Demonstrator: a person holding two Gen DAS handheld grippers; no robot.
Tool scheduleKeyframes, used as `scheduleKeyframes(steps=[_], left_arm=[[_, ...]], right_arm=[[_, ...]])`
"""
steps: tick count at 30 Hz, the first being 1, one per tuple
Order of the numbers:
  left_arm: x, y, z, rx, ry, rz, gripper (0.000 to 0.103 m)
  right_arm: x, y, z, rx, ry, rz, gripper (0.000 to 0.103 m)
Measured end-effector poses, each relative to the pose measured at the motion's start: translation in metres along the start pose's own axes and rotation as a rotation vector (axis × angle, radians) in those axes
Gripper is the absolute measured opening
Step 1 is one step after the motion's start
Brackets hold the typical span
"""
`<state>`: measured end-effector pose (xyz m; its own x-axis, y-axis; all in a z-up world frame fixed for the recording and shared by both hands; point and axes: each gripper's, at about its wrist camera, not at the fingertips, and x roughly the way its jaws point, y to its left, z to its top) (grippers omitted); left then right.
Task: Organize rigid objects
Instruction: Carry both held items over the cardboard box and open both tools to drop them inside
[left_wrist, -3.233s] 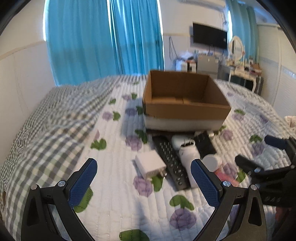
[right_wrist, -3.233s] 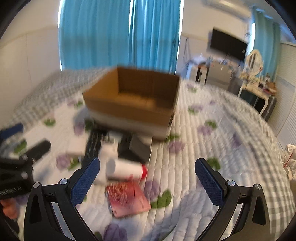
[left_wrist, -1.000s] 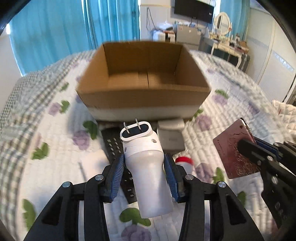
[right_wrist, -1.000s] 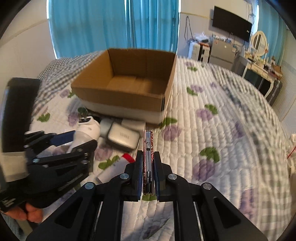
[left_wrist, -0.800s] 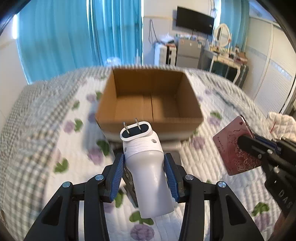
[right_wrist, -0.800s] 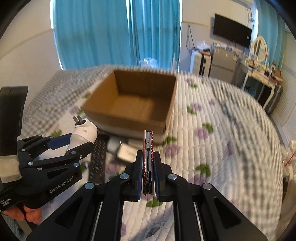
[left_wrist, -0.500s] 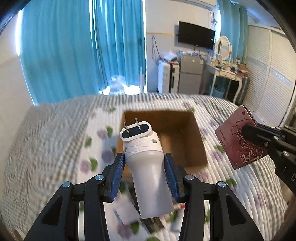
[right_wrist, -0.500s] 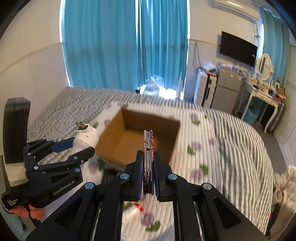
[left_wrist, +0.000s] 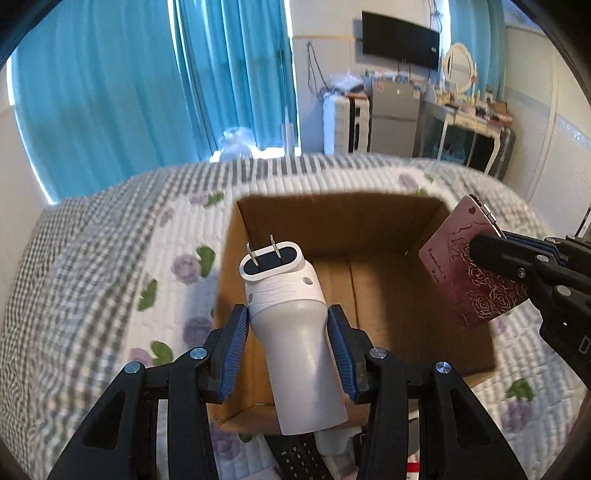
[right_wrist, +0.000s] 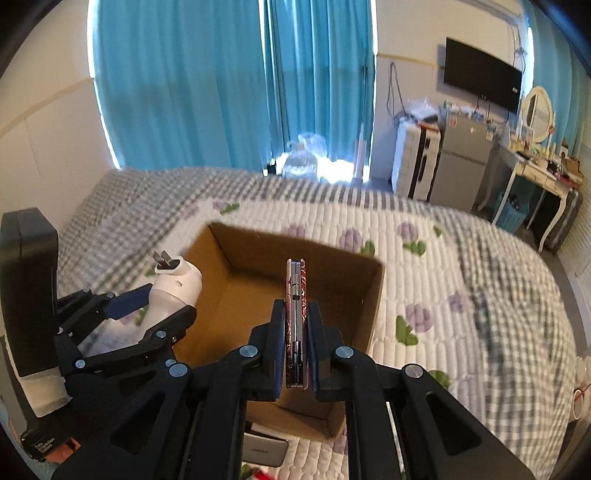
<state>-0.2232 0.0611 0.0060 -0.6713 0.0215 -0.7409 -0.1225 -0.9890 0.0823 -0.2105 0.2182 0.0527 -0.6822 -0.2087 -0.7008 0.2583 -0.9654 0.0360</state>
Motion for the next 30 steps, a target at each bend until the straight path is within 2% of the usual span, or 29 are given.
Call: scheduleKeyframes(steps=[4, 9, 18, 23, 28, 29, 30], left_arm=[[0.019, 0.004, -0.009, -0.007, 0.03, -0.019, 0.045], [0.019, 0.001, -0.007, -0.007, 0.004, -0.016, 0.047], [-0.007, 0.014, -0.002, -0.04, -0.04, -0.023, 0.047], [-0.013, 0.02, -0.005, -0.039, -0.049, -0.011, 0.047], [-0.026, 0.024, -0.005, -0.046, -0.08, -0.005, 0.047], [-0.032, 0.025, -0.005, -0.049, -0.086, -0.004, 0.047], [-0.037, 0.026, -0.004, -0.051, -0.091, -0.002, 0.047]], right_arm=[[0.03, -0.011, -0.014, 0.002, 0.039, -0.003, 0.009], [0.041, -0.021, -0.02, 0.013, 0.055, -0.006, 0.01], [0.039, -0.024, -0.017, 0.042, 0.051, 0.001, 0.01], [0.058, -0.018, -0.019, 0.059, 0.082, 0.027, 0.01], [0.072, -0.012, -0.018, 0.075, 0.106, 0.09, 0.01], [0.068, -0.012, -0.016, 0.079, 0.094, 0.085, 0.013], [0.064, -0.012, -0.014, 0.076, 0.088, 0.078, 0.026]])
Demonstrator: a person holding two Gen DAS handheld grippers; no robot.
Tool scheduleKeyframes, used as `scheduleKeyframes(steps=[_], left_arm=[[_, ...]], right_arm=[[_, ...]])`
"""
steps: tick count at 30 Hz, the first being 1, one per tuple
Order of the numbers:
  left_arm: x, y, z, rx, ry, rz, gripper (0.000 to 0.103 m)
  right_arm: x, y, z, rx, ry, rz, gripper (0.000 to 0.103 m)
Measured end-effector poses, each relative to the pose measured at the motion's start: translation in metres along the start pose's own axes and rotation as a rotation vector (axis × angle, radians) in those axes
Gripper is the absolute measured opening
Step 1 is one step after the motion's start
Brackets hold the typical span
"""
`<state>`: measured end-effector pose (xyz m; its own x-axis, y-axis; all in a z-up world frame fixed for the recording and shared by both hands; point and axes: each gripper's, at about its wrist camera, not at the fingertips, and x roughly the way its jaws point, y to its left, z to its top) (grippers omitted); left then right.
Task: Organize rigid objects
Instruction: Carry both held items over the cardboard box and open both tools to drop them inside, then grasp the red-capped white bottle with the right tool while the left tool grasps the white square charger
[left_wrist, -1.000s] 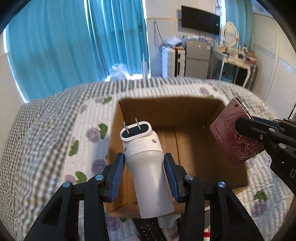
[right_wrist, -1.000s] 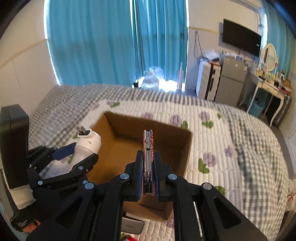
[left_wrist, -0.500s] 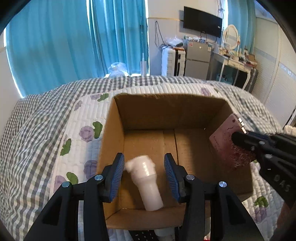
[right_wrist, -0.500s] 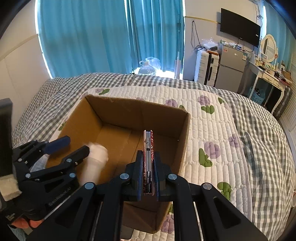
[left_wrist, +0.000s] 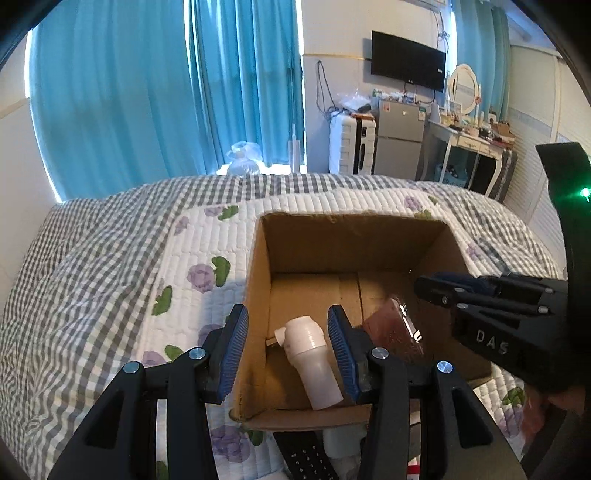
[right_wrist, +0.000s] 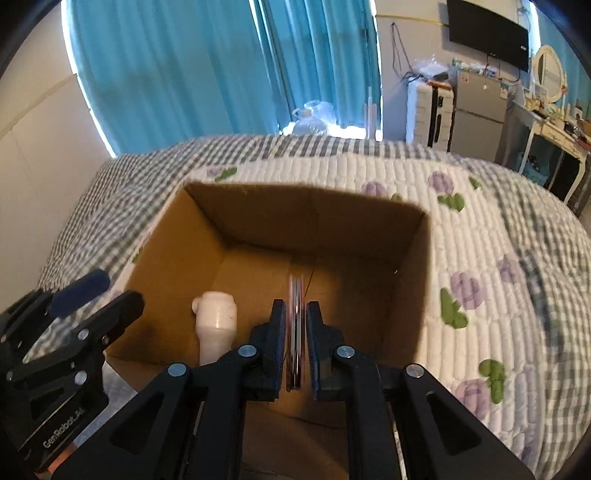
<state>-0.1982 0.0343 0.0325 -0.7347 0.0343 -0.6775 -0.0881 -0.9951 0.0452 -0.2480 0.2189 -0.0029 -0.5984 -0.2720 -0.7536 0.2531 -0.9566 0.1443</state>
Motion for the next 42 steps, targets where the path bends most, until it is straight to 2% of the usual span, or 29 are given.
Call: scheduleKeyframes(steps=[2, 5, 7, 8, 9, 11, 13, 14, 17, 20, 24, 28, 34, 37, 39, 42], left_arm=[[-0.013, 0.003, 0.001, -0.009, -0.014, 0.01, 0.047], [-0.035, 0.008, 0.001, -0.018, -0.025, 0.01, 0.051], [-0.054, 0.012, -0.003, -0.025, -0.038, 0.007, 0.067], [-0.063, 0.014, -0.007, -0.03, -0.046, 0.011, 0.078], [-0.072, 0.015, -0.011, -0.035, -0.057, 0.015, 0.081], [-0.084, 0.018, -0.021, -0.037, -0.059, 0.017, 0.083], [-0.09, 0.019, -0.033, -0.035, -0.045, 0.014, 0.091], [-0.093, 0.02, -0.042, -0.032, -0.037, 0.013, 0.094], [-0.096, 0.024, -0.065, -0.049, -0.023, 0.024, 0.096], [-0.087, 0.027, -0.087, -0.08, 0.016, 0.01, 0.097], [-0.07, 0.019, -0.118, -0.083, 0.052, 0.013, 0.097], [-0.052, 0.018, -0.148, -0.07, 0.099, 0.053, 0.097], [-0.038, 0.03, -0.167, -0.119, 0.147, 0.051, 0.097], [-0.039, 0.028, -0.167, -0.115, 0.142, 0.049, 0.097], [-0.039, 0.025, -0.169, -0.104, 0.144, 0.055, 0.097], [-0.039, 0.022, -0.169, -0.09, 0.149, 0.063, 0.097]], right_arm=[[-0.013, 0.0, 0.004, -0.003, -0.025, -0.021, 0.044], [-0.045, 0.0, 0.007, -0.015, -0.078, -0.076, 0.046], [-0.07, 0.002, 0.005, -0.022, -0.101, -0.104, 0.05], [-0.08, 0.003, 0.004, -0.025, -0.108, -0.11, 0.057], [-0.091, 0.004, 0.0, -0.029, -0.117, -0.122, 0.062], [-0.113, 0.008, -0.012, -0.04, -0.124, -0.16, 0.066], [-0.125, 0.011, -0.023, -0.043, -0.115, -0.181, 0.067], [-0.13, 0.012, -0.031, -0.038, -0.106, -0.186, 0.072], [-0.133, 0.013, -0.062, -0.021, -0.059, -0.167, 0.08], [-0.117, 0.015, -0.095, -0.016, 0.016, -0.148, 0.083], [-0.081, 0.02, -0.142, -0.012, 0.13, -0.131, 0.084], [-0.041, 0.021, -0.176, 0.005, 0.25, -0.094, 0.084], [-0.015, 0.025, -0.196, 0.054, 0.301, -0.031, 0.084], [-0.006, 0.028, -0.195, 0.063, 0.315, -0.03, 0.072], [0.001, 0.028, -0.195, 0.071, 0.332, -0.011, 0.057], [0.002, 0.033, -0.197, 0.041, 0.315, -0.037, 0.051]])
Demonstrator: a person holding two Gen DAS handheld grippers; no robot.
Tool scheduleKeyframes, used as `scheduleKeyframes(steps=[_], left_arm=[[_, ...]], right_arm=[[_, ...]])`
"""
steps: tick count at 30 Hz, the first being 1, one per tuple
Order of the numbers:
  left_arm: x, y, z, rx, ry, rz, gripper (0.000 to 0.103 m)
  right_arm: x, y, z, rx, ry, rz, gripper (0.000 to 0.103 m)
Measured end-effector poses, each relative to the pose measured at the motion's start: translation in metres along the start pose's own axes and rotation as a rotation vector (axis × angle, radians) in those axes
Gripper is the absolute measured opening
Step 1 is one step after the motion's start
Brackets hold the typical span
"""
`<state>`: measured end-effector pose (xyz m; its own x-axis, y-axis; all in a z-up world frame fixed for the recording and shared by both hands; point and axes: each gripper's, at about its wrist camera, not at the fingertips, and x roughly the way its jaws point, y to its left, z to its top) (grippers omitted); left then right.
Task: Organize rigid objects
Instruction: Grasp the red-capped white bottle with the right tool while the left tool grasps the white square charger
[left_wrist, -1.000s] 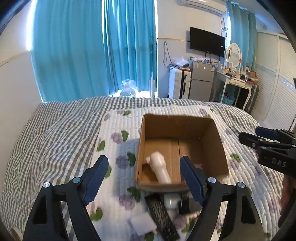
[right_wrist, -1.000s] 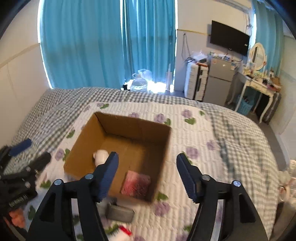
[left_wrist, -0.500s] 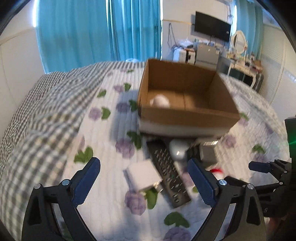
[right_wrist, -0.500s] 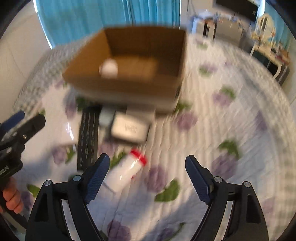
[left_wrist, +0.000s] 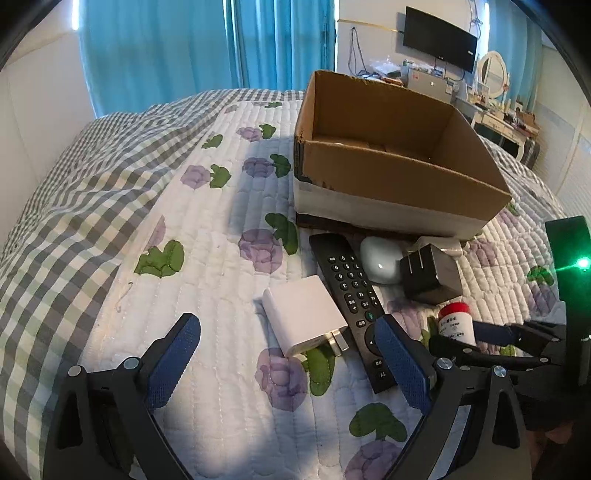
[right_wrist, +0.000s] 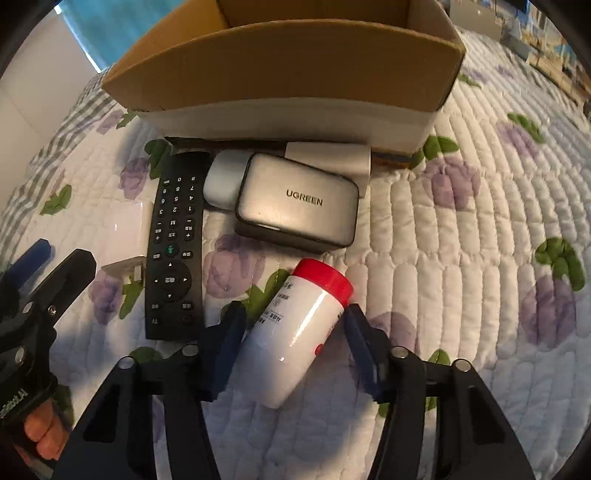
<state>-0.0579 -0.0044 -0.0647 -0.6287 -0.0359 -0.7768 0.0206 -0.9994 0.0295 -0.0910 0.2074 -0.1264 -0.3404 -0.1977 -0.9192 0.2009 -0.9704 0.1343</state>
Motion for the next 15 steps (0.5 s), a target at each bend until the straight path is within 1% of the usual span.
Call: scheduleKeyframes(steps=[2, 3, 6, 9, 11, 14, 15], left_arm=[[0.0, -0.002, -0.001, 0.008, 0.009, 0.004, 0.097], [-0.002, -0.005, -0.002, 0.013, 0.017, 0.001, 0.097], [-0.003, -0.009, -0.003, 0.028, 0.029, 0.0, 0.097], [0.0, -0.011, 0.004, 0.038, 0.057, 0.04, 0.097], [0.007, -0.008, 0.01, 0.028, 0.076, 0.054, 0.097], [0.024, -0.005, 0.017, 0.016, 0.117, 0.109, 0.096], [0.028, -0.004, 0.017, 0.013, 0.126, 0.113, 0.096]], right_arm=[[-0.005, 0.003, -0.002, -0.029, -0.025, -0.02, 0.046], [-0.008, 0.003, -0.003, -0.038, -0.039, -0.027, 0.042], [-0.019, 0.001, -0.005, -0.057, -0.076, -0.049, 0.04], [-0.032, -0.006, -0.006, -0.052, -0.117, -0.058, 0.039], [-0.037, -0.009, -0.006, -0.052, -0.133, -0.066, 0.038], [-0.04, -0.009, -0.005, -0.059, -0.15, -0.082, 0.038], [-0.041, -0.011, -0.006, -0.058, -0.151, -0.077, 0.038]])
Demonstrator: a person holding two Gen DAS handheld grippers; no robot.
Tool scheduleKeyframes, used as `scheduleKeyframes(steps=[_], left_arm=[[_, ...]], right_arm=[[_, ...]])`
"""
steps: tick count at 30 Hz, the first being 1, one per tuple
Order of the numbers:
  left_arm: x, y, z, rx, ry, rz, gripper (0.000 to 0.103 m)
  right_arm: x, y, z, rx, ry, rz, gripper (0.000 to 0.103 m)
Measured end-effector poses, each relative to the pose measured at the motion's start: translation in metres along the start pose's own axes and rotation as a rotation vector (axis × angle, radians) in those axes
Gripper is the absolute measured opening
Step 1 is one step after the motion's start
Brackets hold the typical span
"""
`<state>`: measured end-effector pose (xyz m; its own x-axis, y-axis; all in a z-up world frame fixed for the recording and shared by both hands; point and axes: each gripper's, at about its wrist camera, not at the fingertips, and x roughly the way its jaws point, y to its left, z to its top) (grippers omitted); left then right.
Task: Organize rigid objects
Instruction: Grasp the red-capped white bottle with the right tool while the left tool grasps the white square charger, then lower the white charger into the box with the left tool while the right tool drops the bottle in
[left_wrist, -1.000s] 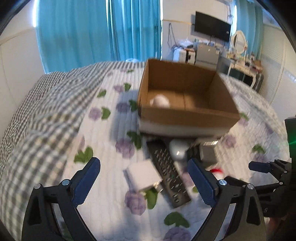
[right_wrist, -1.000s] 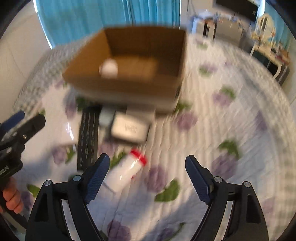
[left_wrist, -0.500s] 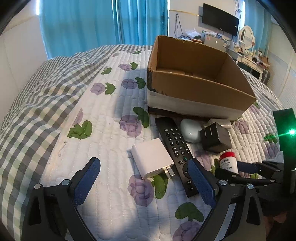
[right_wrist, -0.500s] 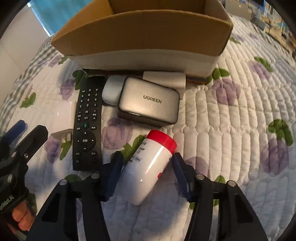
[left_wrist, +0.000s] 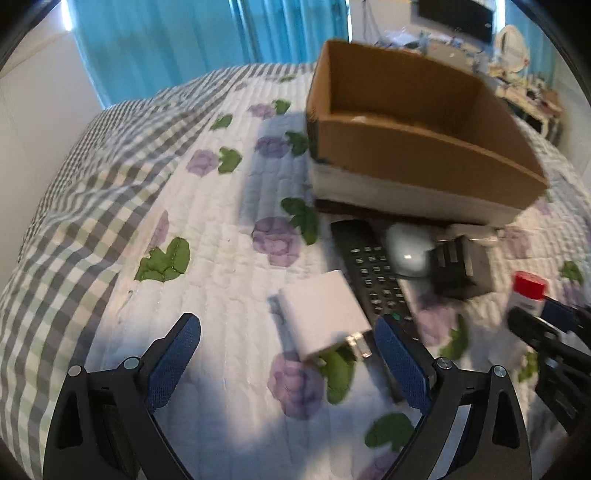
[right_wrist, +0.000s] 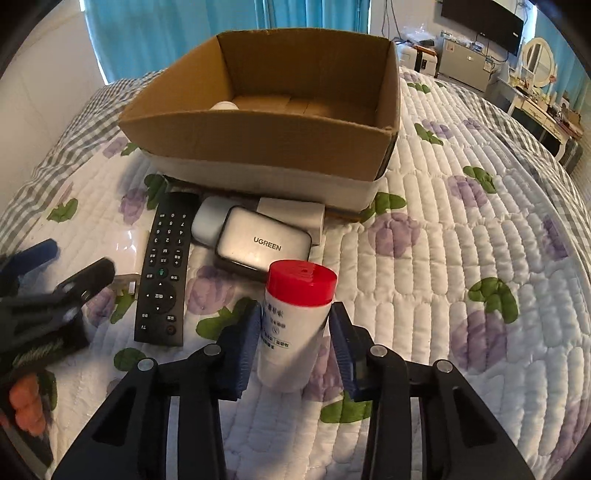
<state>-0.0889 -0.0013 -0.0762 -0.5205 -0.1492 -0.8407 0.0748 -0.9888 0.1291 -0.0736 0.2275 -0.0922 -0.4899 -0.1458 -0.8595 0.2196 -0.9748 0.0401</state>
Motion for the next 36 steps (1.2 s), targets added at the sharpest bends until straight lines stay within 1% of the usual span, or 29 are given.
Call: scheduleKeyframes(steps=[1, 3, 5, 8, 10, 11, 12, 13, 15, 18, 22, 26, 31, 33, 36], left_arm=[[0.005, -0.001, 0.001, -0.001, 0.01, 0.001, 0.096], [0.013, -0.005, 0.001, 0.014, 0.022, 0.02, 0.095], [0.02, -0.011, 0.002, 0.039, 0.026, 0.041, 0.095], [0.03, -0.019, 0.004, 0.059, 0.042, 0.033, 0.094], [0.037, -0.025, 0.006, 0.084, 0.052, 0.034, 0.088], [0.04, -0.025, 0.006, 0.09, 0.058, 0.032, 0.083], [0.043, -0.025, 0.006, 0.092, 0.07, 0.028, 0.074], [0.047, -0.025, 0.004, 0.098, 0.097, 0.02, 0.069], [0.048, -0.026, -0.001, 0.119, 0.093, 0.025, 0.059], [0.041, -0.027, -0.002, 0.126, 0.069, 0.015, 0.058], [0.026, -0.023, -0.004, 0.109, 0.046, -0.043, 0.056], [0.001, -0.027, -0.002, 0.115, -0.009, -0.079, 0.055], [-0.035, -0.031, -0.004, 0.115, -0.048, -0.14, 0.055], [-0.049, -0.032, -0.002, 0.119, -0.067, -0.158, 0.055], [-0.067, -0.032, 0.012, 0.132, -0.116, -0.174, 0.053]], right_arm=[[0.001, 0.002, -0.001, 0.003, 0.001, 0.005, 0.038], [0.003, 0.0, 0.009, 0.004, 0.006, 0.009, 0.038], [0.004, 0.001, 0.008, 0.001, 0.009, 0.008, 0.038], [0.006, 0.003, 0.008, -0.004, 0.012, 0.005, 0.038], [0.006, 0.003, 0.007, -0.006, 0.013, 0.002, 0.038], [0.006, 0.003, 0.007, -0.007, 0.015, 0.001, 0.038], [0.007, 0.003, 0.007, -0.006, 0.017, 0.001, 0.038], [0.007, 0.002, 0.007, -0.004, 0.018, 0.001, 0.038], [0.007, 0.002, 0.007, -0.001, 0.018, 0.002, 0.038], [0.007, 0.001, 0.006, 0.006, 0.018, 0.007, 0.038], [0.005, 0.002, 0.006, -0.001, 0.012, 0.005, 0.038], [-0.004, 0.003, 0.007, -0.016, -0.013, 0.0, 0.037], [-0.025, 0.008, 0.013, -0.051, -0.054, -0.016, 0.036], [-0.037, 0.007, 0.021, -0.06, -0.071, -0.014, 0.036], [-0.063, 0.005, 0.036, -0.061, -0.116, -0.013, 0.036]])
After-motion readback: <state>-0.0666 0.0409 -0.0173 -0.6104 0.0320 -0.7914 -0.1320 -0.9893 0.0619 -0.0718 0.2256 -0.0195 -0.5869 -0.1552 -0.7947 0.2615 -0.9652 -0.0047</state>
